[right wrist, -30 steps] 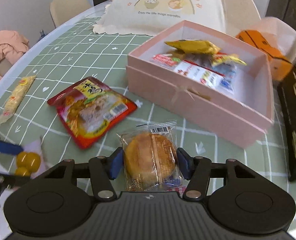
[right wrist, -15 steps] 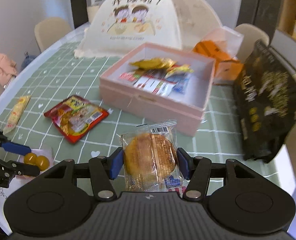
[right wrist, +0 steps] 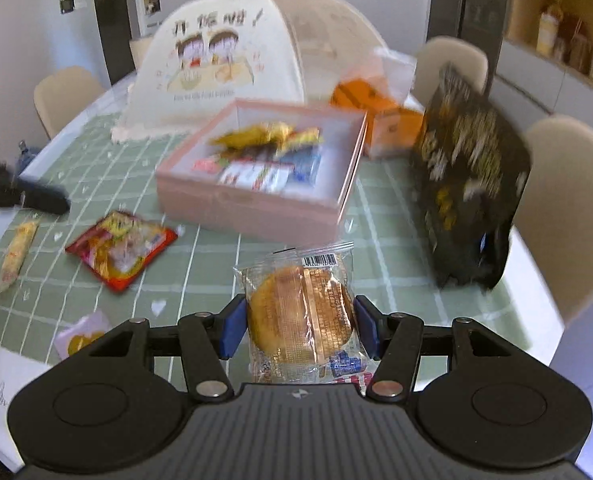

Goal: Organize snacks

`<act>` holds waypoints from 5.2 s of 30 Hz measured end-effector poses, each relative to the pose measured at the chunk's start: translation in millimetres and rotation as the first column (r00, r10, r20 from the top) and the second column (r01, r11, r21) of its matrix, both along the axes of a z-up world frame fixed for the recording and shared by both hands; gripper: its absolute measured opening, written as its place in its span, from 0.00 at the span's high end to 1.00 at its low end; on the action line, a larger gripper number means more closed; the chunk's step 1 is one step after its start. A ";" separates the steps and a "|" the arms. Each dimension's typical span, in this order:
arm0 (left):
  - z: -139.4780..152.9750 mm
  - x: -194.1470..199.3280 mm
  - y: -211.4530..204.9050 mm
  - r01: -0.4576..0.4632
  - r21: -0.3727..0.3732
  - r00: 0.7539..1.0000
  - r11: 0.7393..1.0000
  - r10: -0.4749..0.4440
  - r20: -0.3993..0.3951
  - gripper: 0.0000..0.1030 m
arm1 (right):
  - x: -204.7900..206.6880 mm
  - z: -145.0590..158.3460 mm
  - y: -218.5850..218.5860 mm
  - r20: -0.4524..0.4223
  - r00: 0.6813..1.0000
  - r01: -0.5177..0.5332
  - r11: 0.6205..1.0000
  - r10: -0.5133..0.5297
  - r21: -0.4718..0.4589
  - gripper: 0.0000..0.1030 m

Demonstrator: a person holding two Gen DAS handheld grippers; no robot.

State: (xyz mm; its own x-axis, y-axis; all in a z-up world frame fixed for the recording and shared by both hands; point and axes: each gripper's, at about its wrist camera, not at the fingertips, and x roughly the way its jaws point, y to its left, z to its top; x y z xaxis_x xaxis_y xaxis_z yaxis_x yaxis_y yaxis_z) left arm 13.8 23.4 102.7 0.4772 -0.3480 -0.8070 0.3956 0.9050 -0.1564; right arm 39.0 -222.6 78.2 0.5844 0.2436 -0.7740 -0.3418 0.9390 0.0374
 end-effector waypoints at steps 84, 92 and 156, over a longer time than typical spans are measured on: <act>-80.0 -23.0 -41.0 0.023 0.103 0.999 0.994 -0.018 -0.047 0.47 | 16.8 -35.0 33.0 -0.063 0.992 -0.111 0.993 0.108 -0.038 0.45; -61.6 -24.1 -37.6 0.012 0.059 1.000 0.998 -0.012 -0.002 0.47 | 19.9 -10.3 27.6 -0.022 0.995 -0.098 0.995 0.098 -0.002 0.45; -69.7 -24.5 140.4 -0.652 -0.172 0.756 0.738 0.619 -0.213 0.49 | 79.3 -51.6 191.2 -0.180 0.839 -0.454 0.844 0.513 0.287 0.22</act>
State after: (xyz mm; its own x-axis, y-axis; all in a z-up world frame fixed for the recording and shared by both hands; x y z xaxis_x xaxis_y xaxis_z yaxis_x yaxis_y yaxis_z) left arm -10.8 163.8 33.0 0.5465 -0.1788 -0.8182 -0.2992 0.8708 -0.3901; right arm 118.3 -31.4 26.6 0.1486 0.6282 -0.7637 -0.7019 0.6110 0.3661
